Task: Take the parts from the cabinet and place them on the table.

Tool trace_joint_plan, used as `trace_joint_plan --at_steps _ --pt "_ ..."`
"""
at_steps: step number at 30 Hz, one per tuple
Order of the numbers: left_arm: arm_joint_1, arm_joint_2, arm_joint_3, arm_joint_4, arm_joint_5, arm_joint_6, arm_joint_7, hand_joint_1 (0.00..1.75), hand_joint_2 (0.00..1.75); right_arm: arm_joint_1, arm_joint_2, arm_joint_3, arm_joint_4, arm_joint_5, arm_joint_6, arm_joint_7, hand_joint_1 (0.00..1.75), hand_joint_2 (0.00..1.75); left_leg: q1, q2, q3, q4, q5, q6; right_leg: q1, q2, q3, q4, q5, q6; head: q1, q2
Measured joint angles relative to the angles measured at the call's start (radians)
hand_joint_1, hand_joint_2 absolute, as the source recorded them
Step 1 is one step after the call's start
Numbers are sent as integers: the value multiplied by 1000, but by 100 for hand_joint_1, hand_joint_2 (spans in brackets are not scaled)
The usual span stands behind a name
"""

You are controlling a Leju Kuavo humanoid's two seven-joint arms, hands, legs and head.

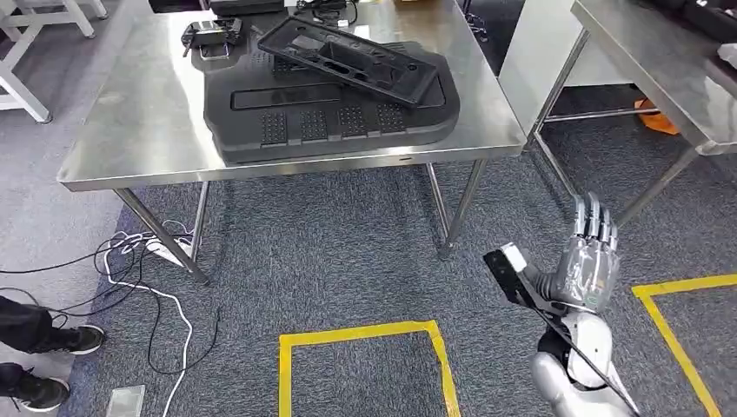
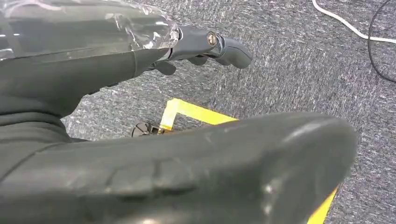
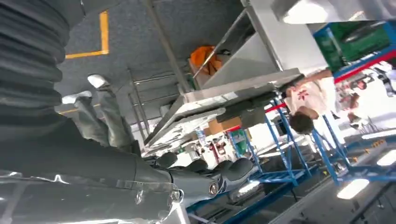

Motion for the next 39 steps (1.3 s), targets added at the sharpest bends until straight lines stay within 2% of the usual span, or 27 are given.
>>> trace_joint_plan --at_steps 7,17,18,19,20,21,22,23,25,26,27,28,29,30,31,32,33,34,36,37,38,39 --pt "0 0 0 0 0 0 -2 0 0 -13 39 -24 -67 -25 0 -101 0 175 0 0 0 0 0 0 0 0 0 0 0 0 0 0" --pt "0 0 0 0 0 0 -2 0 0 -32 77 -29 -186 -30 0 -175 0 175 0 0 0 0 0 0 0 0 0 0 0 0 0 0" --pt "0 0 0 0 0 0 -2 0 0 -32 80 -29 -199 -31 0 -180 0 175 -6 -1 -2 9 -5 4 -8 0 1 -7 4 5 0 0" --pt "0 0 0 0 0 0 -2 0 0 -34 83 -29 -210 -35 -1 -184 0 175 -7 -3 -2 7 -4 13 -8 -1 2 -7 5 10 -1 0" --pt "0 0 0 0 0 0 -2 0 0 -34 87 -29 -224 -37 -1 -192 0 175 -8 -1 0 3 -3 14 -8 -1 4 -11 7 11 -3 0" --pt "-1 0 -1 0 0 0 -2 0 0 -36 89 -28 -242 -37 -2 -199 0 175 -5 0 7 -15 5 20 -2 -1 10 -17 9 16 -2 0" --pt "-1 -2 0 0 0 0 -2 0 0 -36 90 -28 -255 -37 -2 -204 0 175 9 5 24 -39 18 19 -5 0 15 -6 -3 13 -2 0" --pt "-1 -2 -1 0 0 0 -3 0 0 -41 93 -28 -264 -37 -3 -209 0 175 11 4 33 -54 22 24 -2 2 -3 30 -29 15 3 0" --pt "-1 -2 -1 0 0 0 -3 0 0 -42 96 -27 -279 -37 -6 -211 0 175 15 5 33 -53 24 25 -6 4 -79 179 -101 25 9 0" --pt "-1 -2 -1 0 0 0 -3 0 0 -41 98 -26 -285 -37 -6 -211 0 175 15 5 33 -52 22 24 -11 4 -116 246 -123 31 11 0" --pt "-1 -2 -1 0 0 0 -3 0 0 -41 99 -25 -291 -37 -6 -211 0 175 16 5 32 -50 20 21 -16 3 -140 283 -123 36 11 0" --pt "0 -2 -1 0 0 0 -3 0 0 -41 100 -24 -297 -36 -6 -209 0 175 20 4 32 -45 17 16 -20 3 -137 266 -95 42 11 0" --pt "0 -2 -1 0 0 0 -3 0 0 -41 101 -24 -302 -35 -6 -206 0 175 25 3 32 -38 12 9 -26 3 -111 204 -48 47 11 0" --pt "-1 -3 -1 0 0 0 -3 0 0 -42 102 -23 -307 -34 -6 -201 0 175 32 1 32 -28 5 0 -31 2 -70 116 3 55 12 0" --pt "-1 -3 -1 0 0 0 -3 0 0 -43 103 -22 -312 -34 -6 -199 0 175 38 0 30 -13 -5 -10 -39 1 -33 28 39 64 14 0" --pt "-2 0 -1 1 0 0 -3 0 0 -43 105 -21 -312 -34 -6 -192 0 175 33 -2 23 -4 -13 -22 -28 10 -33 33 11 65 17 0" --pt "-4 0 -1 1 0 0 -5 0 0 -43 105 -21 -320 -34 -6 -187 0 175 29 -3 17 12 -19 -31 -30 17 -37 28 16 41 22 0" --pt "-4 0 -2 1 0 0 -5 0 0 -42 105 -21 -321 -34 -6 -181 0 175 30 -4 16 10 -17 -35 -27 17 -43 36 15 34 14 0" --pt "-3 0 -2 1 0 0 -5 0 0 -42 105 -20 -323 -34 -6 -173 0 175 33 -5 17 8 -15 -42 -24 17 -47 42 14 19 8 0" --pt "-3 0 -2 1 0 0 -5 0 0 -43 105 -20 -325 -34 -6 -169 0 175 34 -4 17 16 -24 -47 -26 15 -47 39 17 10 7 0" --pt "-4 0 -2 1 0 0 -5 0 0 -43 105 -20 -328 -34 -6 -169 0 175 34 -4 7 46 -51 -47 -25 13 -48 39 18 6 2 0" --pt "-4 0 -2 1 0 0 -5 0 0 -43 105 -20 -331 -34 -6 -167 0 175 32 -4 -23 116 -95 -46 -23 11 -50 39 18 1 -2 0"
